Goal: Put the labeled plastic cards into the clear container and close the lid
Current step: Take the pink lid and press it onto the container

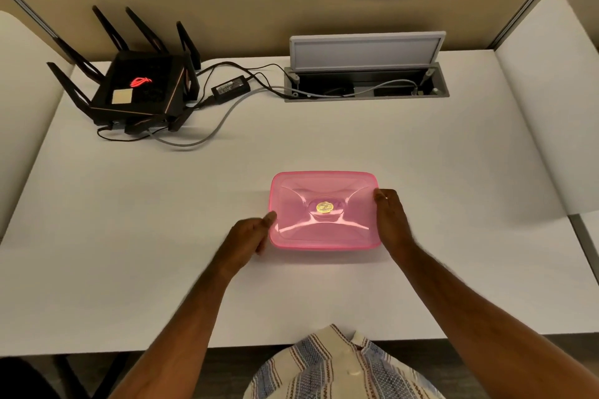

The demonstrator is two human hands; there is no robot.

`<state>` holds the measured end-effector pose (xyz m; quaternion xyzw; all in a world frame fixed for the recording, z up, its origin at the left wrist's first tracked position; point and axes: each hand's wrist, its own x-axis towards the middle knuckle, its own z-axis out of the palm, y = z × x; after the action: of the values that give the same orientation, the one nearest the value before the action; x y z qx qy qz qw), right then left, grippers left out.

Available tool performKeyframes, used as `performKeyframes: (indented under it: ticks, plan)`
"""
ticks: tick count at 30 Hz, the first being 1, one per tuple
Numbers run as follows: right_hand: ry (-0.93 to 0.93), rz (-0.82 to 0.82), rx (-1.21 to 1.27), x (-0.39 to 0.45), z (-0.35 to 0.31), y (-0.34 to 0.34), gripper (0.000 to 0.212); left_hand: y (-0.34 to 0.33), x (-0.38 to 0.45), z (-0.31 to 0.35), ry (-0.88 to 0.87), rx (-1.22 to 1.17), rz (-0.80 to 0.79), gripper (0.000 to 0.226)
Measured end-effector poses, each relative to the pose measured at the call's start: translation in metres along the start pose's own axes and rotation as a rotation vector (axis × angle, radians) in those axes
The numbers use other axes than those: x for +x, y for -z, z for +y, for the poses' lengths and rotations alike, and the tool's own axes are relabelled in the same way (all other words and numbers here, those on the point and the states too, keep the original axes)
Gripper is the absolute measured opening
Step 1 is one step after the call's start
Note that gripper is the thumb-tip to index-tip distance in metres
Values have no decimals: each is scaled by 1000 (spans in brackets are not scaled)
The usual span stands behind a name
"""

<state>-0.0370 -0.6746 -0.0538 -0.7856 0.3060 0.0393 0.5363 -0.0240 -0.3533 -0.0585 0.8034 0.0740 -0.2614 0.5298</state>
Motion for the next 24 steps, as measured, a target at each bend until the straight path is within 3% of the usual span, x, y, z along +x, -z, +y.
performKeyframes:
  ticks: [3,6,9,16,24]
  plan:
    - [-15,17,82,11,-15,1,29,0,21,21,-1,-71,166,64]
    - [-28,10,78,23,-32,-2,40,-13,43,50,29,-118,200,41]
    - [-21,-3,59,31,-38,-6,48,-25,59,68,64,-218,214,41]
    - [34,-9,124,35,-31,-8,41,-33,70,62,67,-429,205,25]
    - [93,18,152,36,-28,-12,38,-35,72,61,81,-430,236,25]
